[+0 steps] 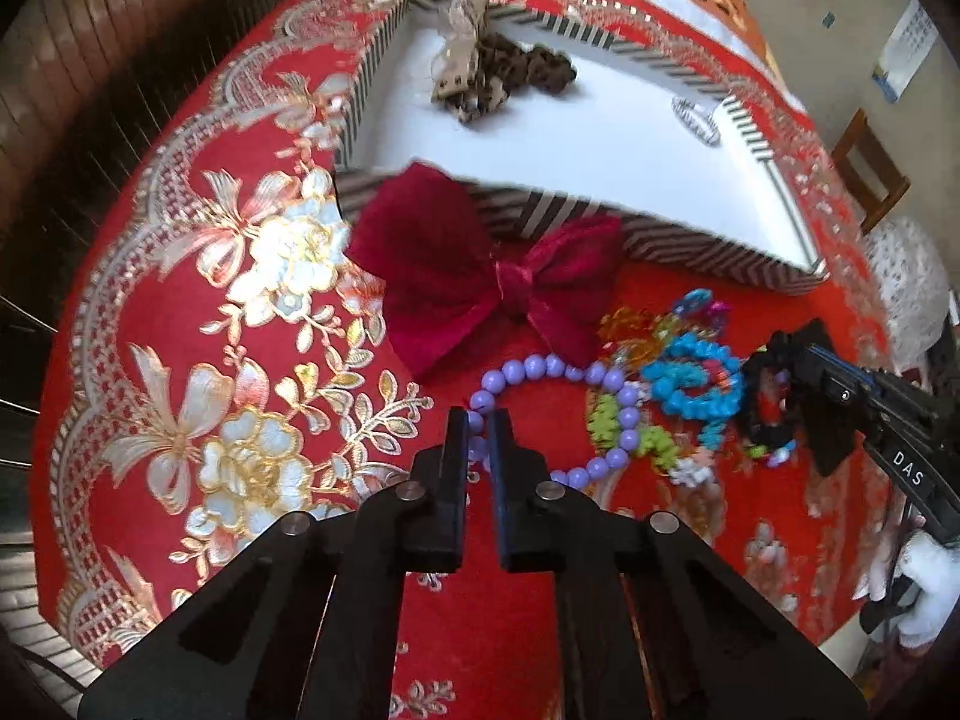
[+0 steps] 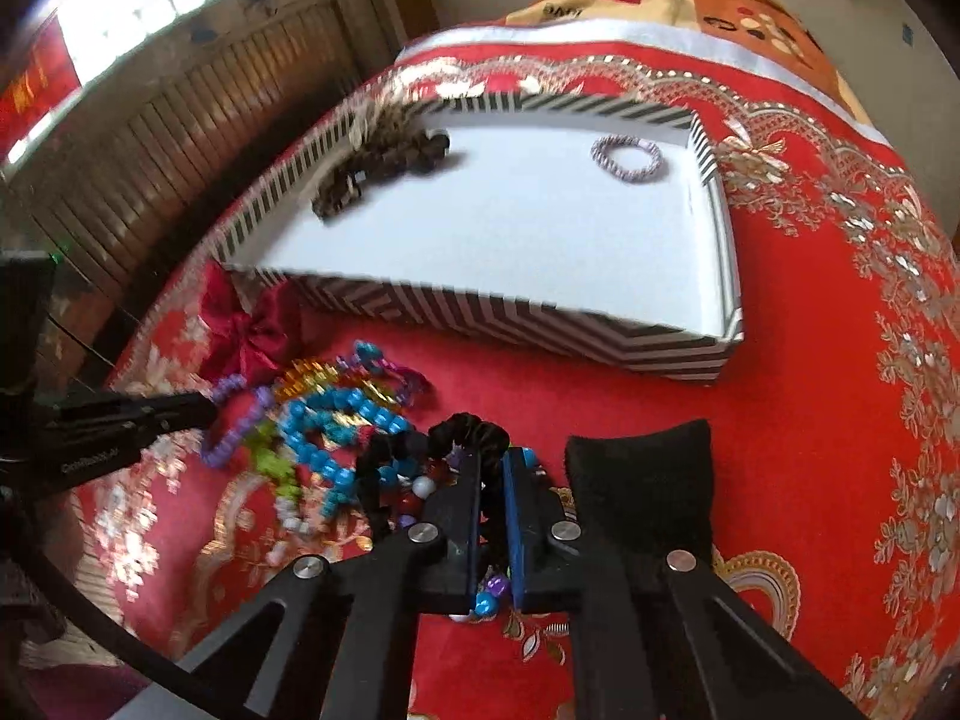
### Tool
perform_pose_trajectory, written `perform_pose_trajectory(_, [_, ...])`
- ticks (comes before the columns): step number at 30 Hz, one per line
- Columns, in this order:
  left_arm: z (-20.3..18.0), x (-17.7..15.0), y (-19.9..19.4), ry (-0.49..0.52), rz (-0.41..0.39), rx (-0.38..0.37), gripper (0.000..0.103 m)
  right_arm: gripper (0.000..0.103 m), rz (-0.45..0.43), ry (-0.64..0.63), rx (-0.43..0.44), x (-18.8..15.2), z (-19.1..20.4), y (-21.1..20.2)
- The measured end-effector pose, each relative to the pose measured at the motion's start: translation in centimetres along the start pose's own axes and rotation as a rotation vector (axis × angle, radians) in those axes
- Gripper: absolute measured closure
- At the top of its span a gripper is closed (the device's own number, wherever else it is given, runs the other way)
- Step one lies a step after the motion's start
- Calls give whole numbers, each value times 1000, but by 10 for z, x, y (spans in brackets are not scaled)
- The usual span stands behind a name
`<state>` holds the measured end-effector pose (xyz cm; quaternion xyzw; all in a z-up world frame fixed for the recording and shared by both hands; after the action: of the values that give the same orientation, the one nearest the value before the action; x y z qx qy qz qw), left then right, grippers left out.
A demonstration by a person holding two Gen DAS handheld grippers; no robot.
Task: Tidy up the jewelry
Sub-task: 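Grasp the purple bead bracelet with left tool while right tool grasps the black scrunchie, then carry the purple bracelet with left tool while right tool carries the black scrunchie into the tray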
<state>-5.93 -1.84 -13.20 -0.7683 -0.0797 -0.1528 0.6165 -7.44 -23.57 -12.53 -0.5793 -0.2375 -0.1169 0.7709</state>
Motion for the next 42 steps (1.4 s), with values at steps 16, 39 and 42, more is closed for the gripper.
perform_pose_trajectory(16, [-7,1,-20,-2,-10,-1,71,97,-134,35,58,16,3,-66])
perform_pose_trajectory(39, [-28,17,-57,41,-81,-30,95,97,-196,19,91,31,5,-93])
perform_pose_trajectory(42, [-37,30,-76,62,-121,-29,95,97,-210,20,92,38,3,-96])
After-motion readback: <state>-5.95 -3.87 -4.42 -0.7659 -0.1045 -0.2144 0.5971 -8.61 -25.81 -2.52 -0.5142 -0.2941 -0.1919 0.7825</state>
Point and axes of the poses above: each gripper's, at about its wrist camera, not at the fingertips, and y roughly the way its jaws point, z to its left, x to its top, the point moved 8 cm from there along y, roughly the way its jaws point, and after that the axes turned 2 degrees about -y, right-handed, at the moved point
